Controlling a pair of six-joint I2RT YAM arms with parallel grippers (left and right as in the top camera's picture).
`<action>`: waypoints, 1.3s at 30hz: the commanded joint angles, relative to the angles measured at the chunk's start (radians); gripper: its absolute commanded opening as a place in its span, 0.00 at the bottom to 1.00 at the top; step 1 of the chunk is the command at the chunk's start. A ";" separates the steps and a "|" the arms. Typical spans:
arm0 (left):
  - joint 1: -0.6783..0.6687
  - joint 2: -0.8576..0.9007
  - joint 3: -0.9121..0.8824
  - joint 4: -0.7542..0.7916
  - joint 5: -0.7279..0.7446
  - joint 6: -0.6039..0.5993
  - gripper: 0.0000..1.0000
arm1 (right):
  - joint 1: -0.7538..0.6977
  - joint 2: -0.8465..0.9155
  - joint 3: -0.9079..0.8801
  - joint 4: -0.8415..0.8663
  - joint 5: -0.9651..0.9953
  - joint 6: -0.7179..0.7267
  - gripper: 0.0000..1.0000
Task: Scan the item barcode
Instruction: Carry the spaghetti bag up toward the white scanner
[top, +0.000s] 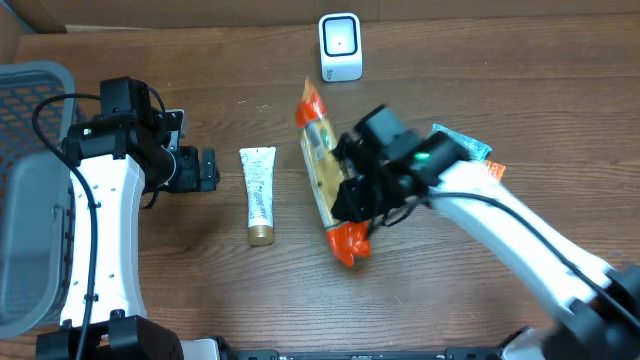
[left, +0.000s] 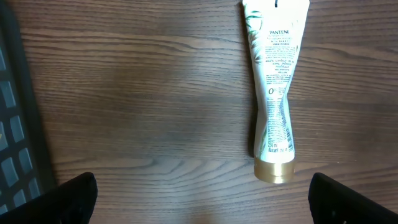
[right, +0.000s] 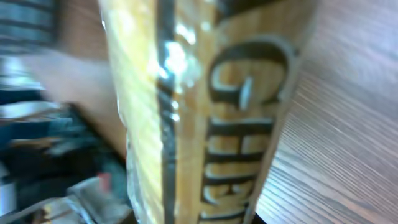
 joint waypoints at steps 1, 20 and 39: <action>-0.002 0.002 0.000 0.000 0.000 0.019 1.00 | -0.087 -0.122 0.058 0.040 -0.255 -0.045 0.04; -0.002 0.002 0.000 0.000 0.000 0.019 1.00 | -0.274 -0.167 0.056 0.097 -0.629 -0.042 0.03; -0.002 0.002 0.000 0.000 0.000 0.019 1.00 | -0.138 0.455 0.862 -0.302 0.687 -0.012 0.03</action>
